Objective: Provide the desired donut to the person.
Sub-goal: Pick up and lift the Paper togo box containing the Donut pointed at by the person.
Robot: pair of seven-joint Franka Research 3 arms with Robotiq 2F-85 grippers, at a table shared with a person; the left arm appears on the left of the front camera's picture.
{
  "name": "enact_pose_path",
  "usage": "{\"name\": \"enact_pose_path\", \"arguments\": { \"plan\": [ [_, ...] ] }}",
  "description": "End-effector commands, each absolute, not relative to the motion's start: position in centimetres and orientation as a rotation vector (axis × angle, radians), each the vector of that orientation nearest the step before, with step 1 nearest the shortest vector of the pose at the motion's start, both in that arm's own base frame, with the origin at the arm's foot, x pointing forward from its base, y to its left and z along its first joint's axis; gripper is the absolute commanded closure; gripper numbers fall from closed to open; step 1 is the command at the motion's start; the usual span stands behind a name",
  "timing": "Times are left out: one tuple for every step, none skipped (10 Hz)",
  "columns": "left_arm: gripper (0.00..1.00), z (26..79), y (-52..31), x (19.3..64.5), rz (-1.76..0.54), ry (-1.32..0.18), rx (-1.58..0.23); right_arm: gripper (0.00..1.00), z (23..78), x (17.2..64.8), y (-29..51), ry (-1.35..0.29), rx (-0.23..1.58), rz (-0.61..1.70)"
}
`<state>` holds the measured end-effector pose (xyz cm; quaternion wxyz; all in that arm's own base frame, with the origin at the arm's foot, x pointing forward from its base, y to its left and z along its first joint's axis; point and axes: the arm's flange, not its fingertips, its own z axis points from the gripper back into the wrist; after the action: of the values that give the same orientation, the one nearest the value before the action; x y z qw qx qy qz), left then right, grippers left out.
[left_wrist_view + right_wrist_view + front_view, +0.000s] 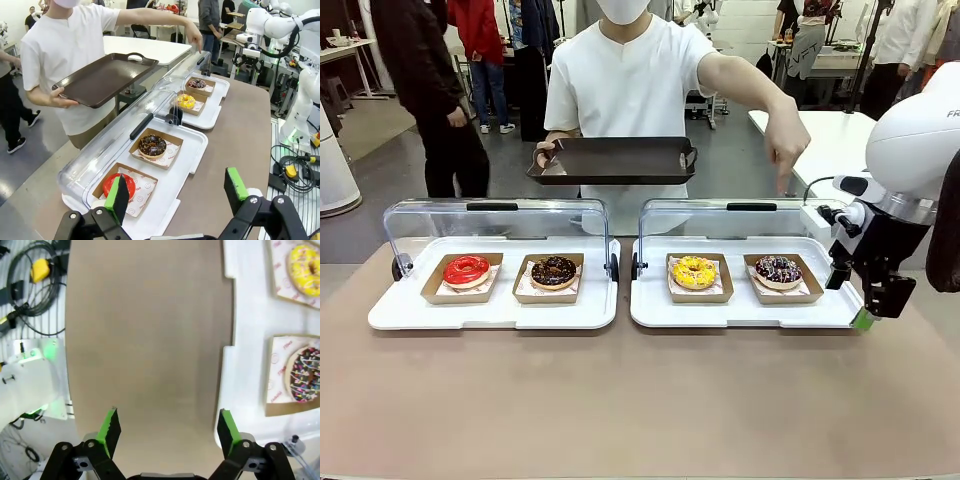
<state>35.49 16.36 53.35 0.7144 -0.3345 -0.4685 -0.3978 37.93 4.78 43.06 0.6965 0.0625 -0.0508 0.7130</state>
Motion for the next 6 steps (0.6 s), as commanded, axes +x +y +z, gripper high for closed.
{"name": "enact_pose_path", "arguments": {
  "plan": [
    [0.0,53.47,16.43,35.49,-0.884,-1.053,-0.746,0.0,43.51,37.52,5.18,-0.102,0.136,1.596],
    [0.0,53.47,16.43,35.49,-0.884,-1.053,-0.746,0.0,43.51,37.52,5.18,-0.102,0.136,1.596],
    [0.0,53.47,16.43,35.49,-0.884,-1.053,-0.746,0.0,43.51,37.52,5.18,-0.102,0.136,1.596],
    [0.0,53.47,16.43,35.49,-0.884,-1.053,-0.746,0.0,43.51,37.52,5.18,-0.102,0.136,1.596],
    [0.0,53.47,16.43,35.49,-0.884,-1.053,-0.746,0.0,43.51,37.52,5.18,-0.102,0.136,1.596],
    [0.0,53.47,16.43,35.49,-0.884,-1.053,-0.746,0.0,43.51,37.52,5.18,-0.102,0.136,1.596]
  ]
}}
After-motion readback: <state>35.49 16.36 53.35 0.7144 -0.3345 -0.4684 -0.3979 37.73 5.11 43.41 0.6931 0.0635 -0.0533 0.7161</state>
